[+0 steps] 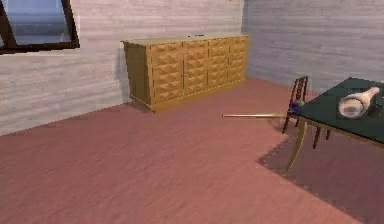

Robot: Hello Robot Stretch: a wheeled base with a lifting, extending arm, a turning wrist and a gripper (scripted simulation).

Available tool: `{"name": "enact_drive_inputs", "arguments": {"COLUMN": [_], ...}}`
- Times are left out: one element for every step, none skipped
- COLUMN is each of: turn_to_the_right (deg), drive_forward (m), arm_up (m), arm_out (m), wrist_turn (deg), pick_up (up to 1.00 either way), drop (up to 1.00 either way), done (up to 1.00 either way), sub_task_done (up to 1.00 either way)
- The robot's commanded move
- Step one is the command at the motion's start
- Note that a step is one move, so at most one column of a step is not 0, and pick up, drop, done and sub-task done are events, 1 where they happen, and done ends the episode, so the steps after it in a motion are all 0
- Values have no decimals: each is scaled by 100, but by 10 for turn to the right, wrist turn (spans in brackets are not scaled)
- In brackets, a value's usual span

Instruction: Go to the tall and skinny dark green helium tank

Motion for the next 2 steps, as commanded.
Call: {"name": "enact_drive_inputs", "arguments": {"turn_to_the_right": [-240,0], "drive_forward": [0,15], "arm_up": [0,0], "arm_out": [0,0], "wrist_turn": [0,0], "pick_up": [0,0], "drop": [0,0], "done": [0,0], "sub_task_done": [0,0]}}
